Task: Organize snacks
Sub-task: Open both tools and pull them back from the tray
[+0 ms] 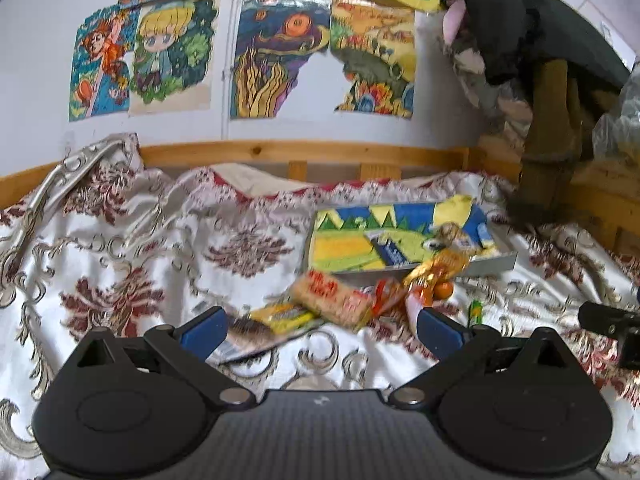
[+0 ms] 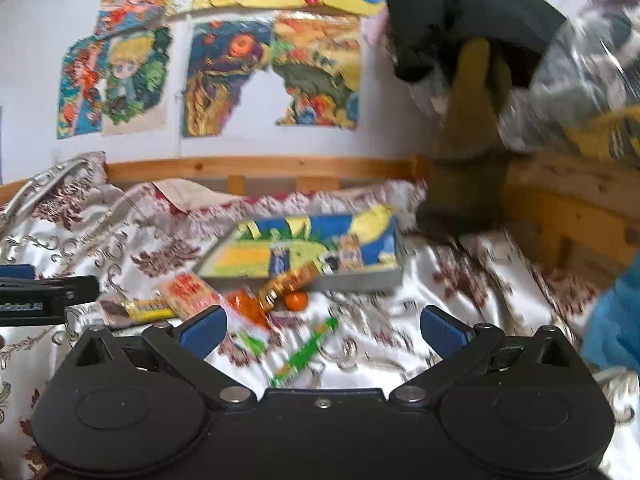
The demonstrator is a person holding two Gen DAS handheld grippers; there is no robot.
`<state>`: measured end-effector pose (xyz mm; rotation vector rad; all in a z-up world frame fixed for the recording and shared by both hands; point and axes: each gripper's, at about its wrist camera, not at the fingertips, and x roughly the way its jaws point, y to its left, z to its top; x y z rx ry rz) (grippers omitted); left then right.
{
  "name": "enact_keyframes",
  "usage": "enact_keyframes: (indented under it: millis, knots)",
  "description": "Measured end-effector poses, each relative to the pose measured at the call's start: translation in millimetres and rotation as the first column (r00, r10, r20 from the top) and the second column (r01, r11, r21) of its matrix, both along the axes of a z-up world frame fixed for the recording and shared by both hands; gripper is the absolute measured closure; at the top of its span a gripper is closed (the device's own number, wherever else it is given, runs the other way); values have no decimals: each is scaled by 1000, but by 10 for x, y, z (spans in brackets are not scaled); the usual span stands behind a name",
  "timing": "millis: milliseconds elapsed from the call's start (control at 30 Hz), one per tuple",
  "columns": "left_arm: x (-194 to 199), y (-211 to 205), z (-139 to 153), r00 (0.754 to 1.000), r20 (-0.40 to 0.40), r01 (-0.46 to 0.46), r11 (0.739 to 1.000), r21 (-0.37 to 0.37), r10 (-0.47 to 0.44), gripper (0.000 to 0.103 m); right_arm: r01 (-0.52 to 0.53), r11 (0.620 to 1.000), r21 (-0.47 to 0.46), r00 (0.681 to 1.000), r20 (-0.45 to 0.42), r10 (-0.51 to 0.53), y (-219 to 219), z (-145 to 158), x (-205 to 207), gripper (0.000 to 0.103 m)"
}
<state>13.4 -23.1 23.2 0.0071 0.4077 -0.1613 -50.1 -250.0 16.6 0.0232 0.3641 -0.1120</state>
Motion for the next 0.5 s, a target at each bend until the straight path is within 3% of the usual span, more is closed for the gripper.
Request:
enact_keyframes:
  millis: [500]
  knots:
    - [72, -22, -135, 996, -92, 0, 999, 34, 3, 0, -18, 1000, 3, 995, -103, 18, 22, -190, 113, 1]
